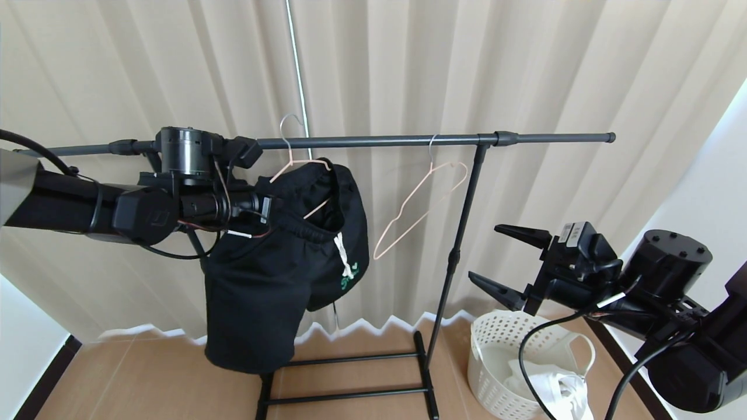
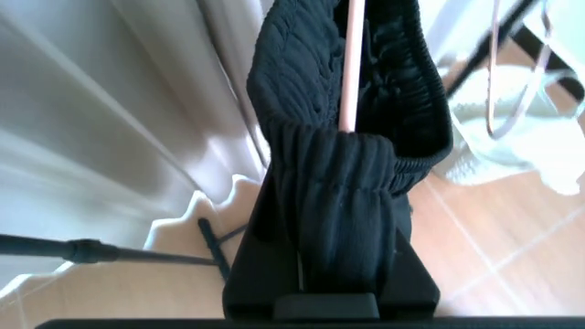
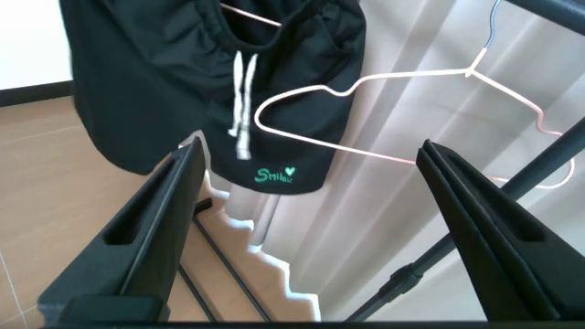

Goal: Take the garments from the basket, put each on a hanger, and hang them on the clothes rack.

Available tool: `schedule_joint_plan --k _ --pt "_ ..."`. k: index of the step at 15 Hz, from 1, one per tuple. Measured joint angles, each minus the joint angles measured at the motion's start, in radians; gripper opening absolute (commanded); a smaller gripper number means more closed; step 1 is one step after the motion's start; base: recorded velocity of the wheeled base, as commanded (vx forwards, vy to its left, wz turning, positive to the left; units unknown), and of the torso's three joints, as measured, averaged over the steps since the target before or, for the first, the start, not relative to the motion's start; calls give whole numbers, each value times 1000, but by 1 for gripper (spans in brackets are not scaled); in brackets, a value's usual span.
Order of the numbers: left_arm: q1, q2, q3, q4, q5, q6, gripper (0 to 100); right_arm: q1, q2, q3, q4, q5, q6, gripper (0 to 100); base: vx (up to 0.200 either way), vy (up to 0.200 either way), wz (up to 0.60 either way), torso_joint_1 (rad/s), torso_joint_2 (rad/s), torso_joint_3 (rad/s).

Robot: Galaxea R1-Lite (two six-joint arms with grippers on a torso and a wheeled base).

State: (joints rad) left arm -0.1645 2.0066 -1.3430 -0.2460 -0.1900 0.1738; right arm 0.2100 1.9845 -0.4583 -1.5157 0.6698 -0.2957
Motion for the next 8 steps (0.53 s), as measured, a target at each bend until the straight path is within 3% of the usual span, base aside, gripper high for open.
schedule_joint_plan --k 4,8 --pt "-13 102 -135 -5 7 -87 0 0 -6 0 0 0 0 100 0 0 0 0 0 0" --pt "-18 184 -217 -4 9 -125 0 0 -12 1 0 0 0 100 0 0 0 0 0 0"
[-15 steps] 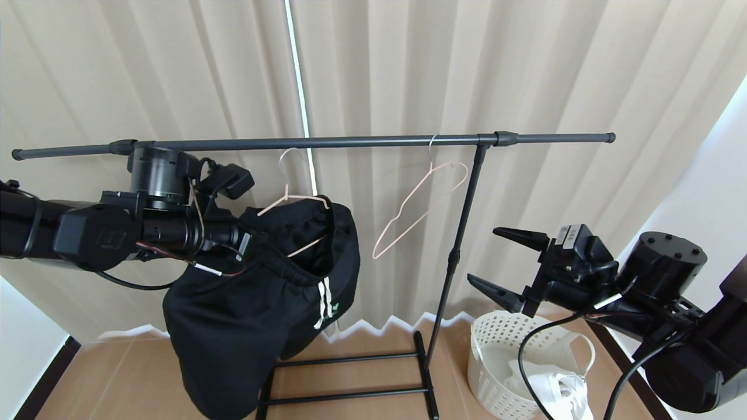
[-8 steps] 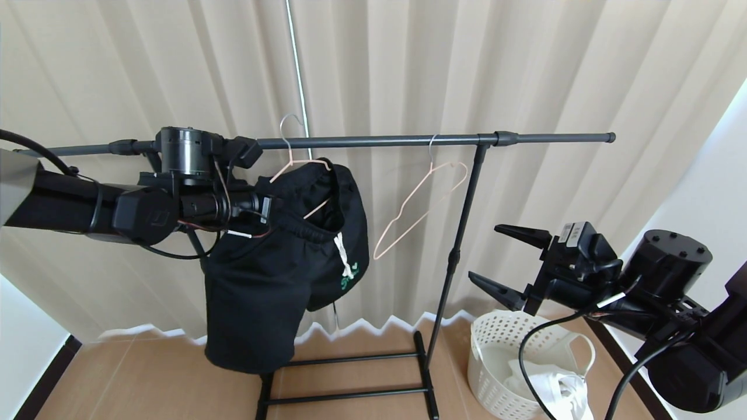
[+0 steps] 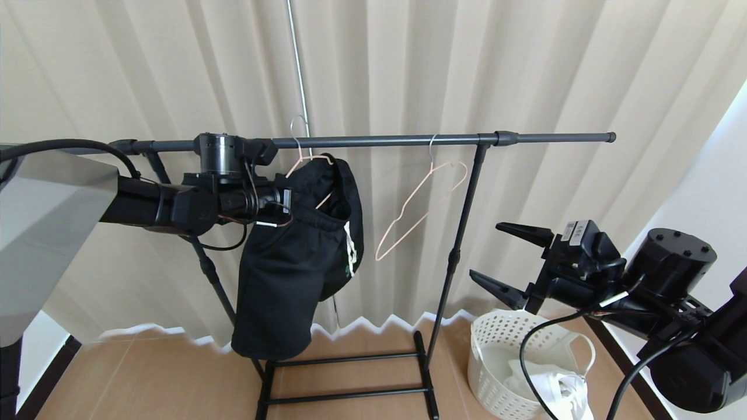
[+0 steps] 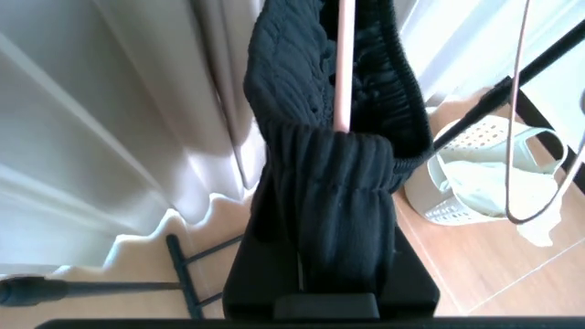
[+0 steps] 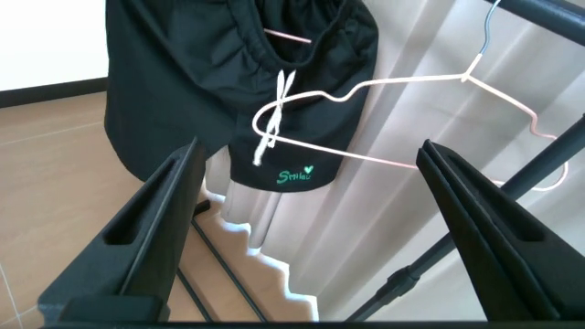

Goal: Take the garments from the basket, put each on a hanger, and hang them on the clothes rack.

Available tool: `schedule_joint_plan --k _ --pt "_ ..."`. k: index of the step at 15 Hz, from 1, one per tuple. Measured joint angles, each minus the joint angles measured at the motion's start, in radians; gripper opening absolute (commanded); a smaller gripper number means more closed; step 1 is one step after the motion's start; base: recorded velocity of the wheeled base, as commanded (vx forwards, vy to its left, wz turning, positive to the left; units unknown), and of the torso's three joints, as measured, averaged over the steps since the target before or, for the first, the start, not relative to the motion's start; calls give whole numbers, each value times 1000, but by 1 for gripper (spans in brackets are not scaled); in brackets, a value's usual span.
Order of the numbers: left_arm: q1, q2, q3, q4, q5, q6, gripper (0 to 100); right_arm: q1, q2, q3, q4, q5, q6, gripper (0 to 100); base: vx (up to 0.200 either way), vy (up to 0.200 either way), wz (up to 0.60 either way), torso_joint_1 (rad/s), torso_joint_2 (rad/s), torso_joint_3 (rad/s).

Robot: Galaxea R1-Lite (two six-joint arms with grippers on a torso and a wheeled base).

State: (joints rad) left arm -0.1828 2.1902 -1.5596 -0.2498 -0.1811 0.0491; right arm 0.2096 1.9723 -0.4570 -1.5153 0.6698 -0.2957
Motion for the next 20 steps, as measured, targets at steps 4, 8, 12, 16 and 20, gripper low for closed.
schedule_joint_plan --k 4,8,12,16,20 --pt "1 54 -31 0 11 -48 0 0 -5 3 -1 0 0 100 0 0 0 0 0 0" --pt "6 68 -29 0 11 -69 0 0 -5 0 0 0 0 100 0 0 0 0 0 0" --pt "4 65 -23 -4 7 -82 100 0 -2 -2 0 0 0 100 0 0 0 0 0 0" --pt "2 33 8 -3 9 -76 100 0 -1 -4 0 0 1 100 0 0 0 0 0 0" --pt "-1 -139 157 -2 6 -73 100 0 -9 -22 6 0 11 100 0 0 0 0 0 0"
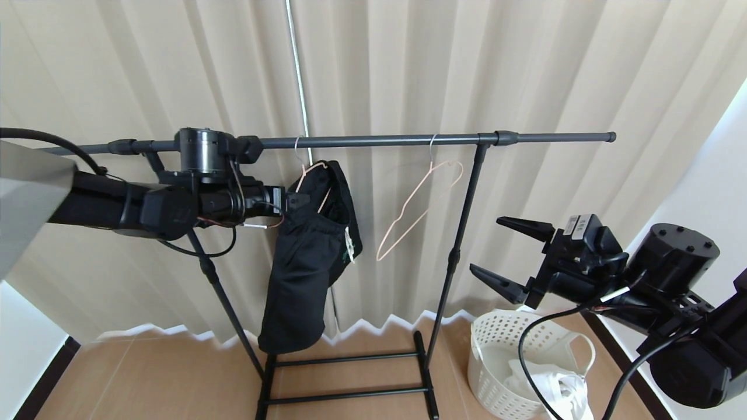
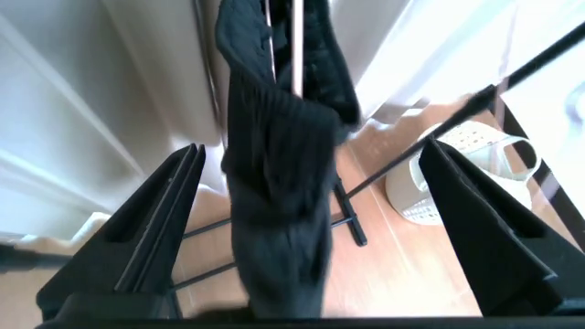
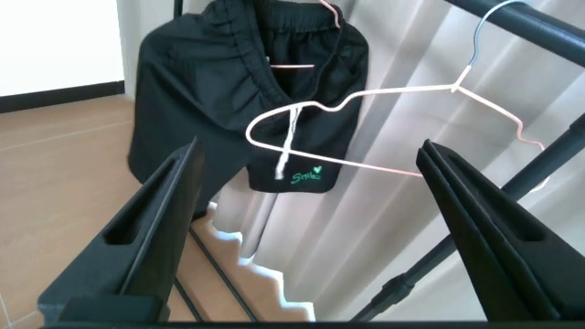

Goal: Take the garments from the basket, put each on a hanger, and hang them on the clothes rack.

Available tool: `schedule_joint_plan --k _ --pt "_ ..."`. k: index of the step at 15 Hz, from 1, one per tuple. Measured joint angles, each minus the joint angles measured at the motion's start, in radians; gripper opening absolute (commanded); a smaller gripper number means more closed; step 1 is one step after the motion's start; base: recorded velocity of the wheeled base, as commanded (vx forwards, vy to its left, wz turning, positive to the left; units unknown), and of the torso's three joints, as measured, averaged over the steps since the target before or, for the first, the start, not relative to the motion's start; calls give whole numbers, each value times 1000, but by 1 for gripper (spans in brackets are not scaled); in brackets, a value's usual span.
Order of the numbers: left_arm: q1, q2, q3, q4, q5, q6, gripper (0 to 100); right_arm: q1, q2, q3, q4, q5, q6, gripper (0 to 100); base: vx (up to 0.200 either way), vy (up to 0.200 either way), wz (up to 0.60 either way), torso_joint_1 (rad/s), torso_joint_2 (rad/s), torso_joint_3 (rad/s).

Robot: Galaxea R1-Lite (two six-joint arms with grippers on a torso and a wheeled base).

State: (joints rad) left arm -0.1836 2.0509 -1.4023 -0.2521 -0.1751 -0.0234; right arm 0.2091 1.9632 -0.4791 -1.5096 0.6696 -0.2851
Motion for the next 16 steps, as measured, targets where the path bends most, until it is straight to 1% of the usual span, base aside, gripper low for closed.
schedule_joint_plan --k 3,4,5,6,7,9,10,11,12,13,14,16 --pt "-3 -227 191 -2 2 6 100 2 -27 1 10 -56 5 100 0 0 0 0 0 0" --pt "-7 -313 268 -3 4 12 100 4 -37 2 24 -104 21 100 0 0 0 0 0 0" --pt "-10 -406 356 -5 10 23 100 12 -57 1 67 -154 50 100 0 0 0 0 0 0" --pt "-14 -501 450 -11 21 34 100 25 -87 -3 145 -197 73 100 0 0 0 0 0 0" --pt "-19 -609 558 -19 32 44 100 40 -137 -13 279 -244 86 100 0 0 0 0 0 0" --pt "-23 -813 776 -26 47 57 100 77 -281 -39 604 -349 115 100 0 0 0 0 0 0" --pt "-24 -907 874 -29 51 61 100 104 -364 -50 738 -407 140 100 0 0 0 0 0 0" --pt "-26 -995 969 -30 54 66 100 131 -448 -51 843 -471 166 100 0 0 0 0 0 0" --pt "-27 -1076 1055 -30 58 75 100 160 -527 -34 900 -533 185 100 0 0 0 0 0 0" --pt "-28 -1157 1138 -31 60 87 100 189 -606 18 932 -591 198 100 0 0 0 0 0 0" --pt "-29 -1231 1211 -30 60 98 100 217 -686 95 954 -637 206 100 0 0 0 0 0 0" --pt "-30 -1353 1315 -26 63 106 100 257 -837 242 979 -683 214 100 0 0 0 0 0 0"
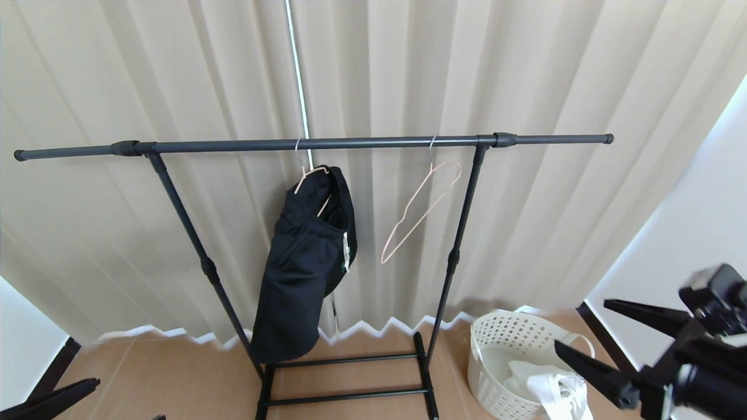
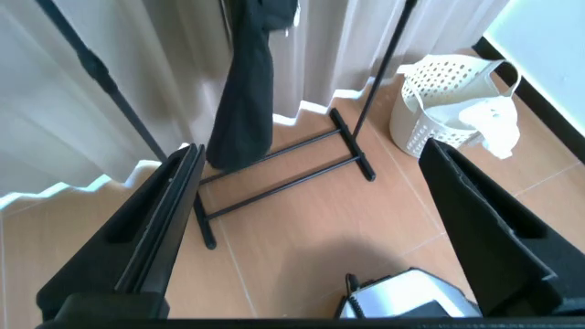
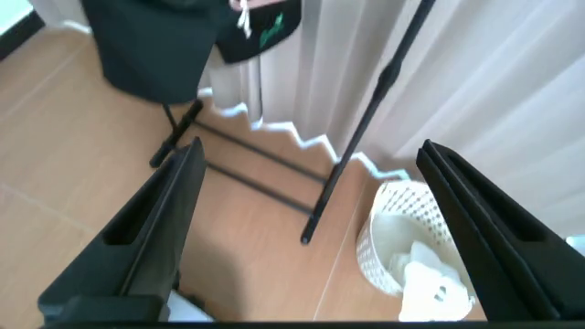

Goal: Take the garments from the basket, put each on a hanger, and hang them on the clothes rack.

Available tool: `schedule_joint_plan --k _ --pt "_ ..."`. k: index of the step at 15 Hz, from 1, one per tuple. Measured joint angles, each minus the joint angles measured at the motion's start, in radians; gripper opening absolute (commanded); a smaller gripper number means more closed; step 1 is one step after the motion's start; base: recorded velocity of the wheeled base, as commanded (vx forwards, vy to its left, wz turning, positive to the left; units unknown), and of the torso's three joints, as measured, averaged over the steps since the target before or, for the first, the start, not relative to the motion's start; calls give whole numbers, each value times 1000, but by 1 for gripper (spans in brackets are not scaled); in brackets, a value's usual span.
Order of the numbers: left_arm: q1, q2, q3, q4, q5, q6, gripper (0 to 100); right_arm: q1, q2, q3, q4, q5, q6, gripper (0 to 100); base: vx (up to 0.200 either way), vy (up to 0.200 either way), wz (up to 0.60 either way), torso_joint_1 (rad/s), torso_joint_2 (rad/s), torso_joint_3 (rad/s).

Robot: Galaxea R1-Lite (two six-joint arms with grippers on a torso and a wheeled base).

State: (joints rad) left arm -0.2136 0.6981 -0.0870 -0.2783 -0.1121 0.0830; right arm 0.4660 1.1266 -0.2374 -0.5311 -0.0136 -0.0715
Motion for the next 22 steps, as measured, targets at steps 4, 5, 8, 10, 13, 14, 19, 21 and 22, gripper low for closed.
schedule_joint_plan --k 4,5,8,10,13,14,19,21,22 --pt "5 -225 79 198 3 -4 100 33 -281 205 98 -27 4 100 0 0 0 0 0 0" --pt "6 -274 82 252 3 -9 100 36 -341 216 154 -27 3 100 0 0 0 0 0 0" --pt "43 -371 84 290 25 -26 100 35 -574 232 413 -25 -4 100 0 0 0 0 0 0" --pt "74 -407 85 290 25 -27 100 -15 -711 226 517 -24 -3 100 0 0 0 0 0 0" --pt "82 -476 85 291 24 -27 100 -203 -822 223 547 -13 -3 100 0 0 0 0 0 0" --pt "79 -512 85 290 25 -27 100 -287 -855 221 549 -6 -3 100 0 0 0 0 0 0" --pt "91 -595 86 290 89 -13 100 -513 -1009 229 554 126 -10 100 0 0 0 0 0 0" --pt "103 -602 86 291 96 -23 100 -457 -1040 230 559 163 -10 100 0 0 0 0 0 0" --pt "106 -604 86 291 99 -27 100 -448 -1059 230 560 167 -11 100 0 0 0 0 0 0"
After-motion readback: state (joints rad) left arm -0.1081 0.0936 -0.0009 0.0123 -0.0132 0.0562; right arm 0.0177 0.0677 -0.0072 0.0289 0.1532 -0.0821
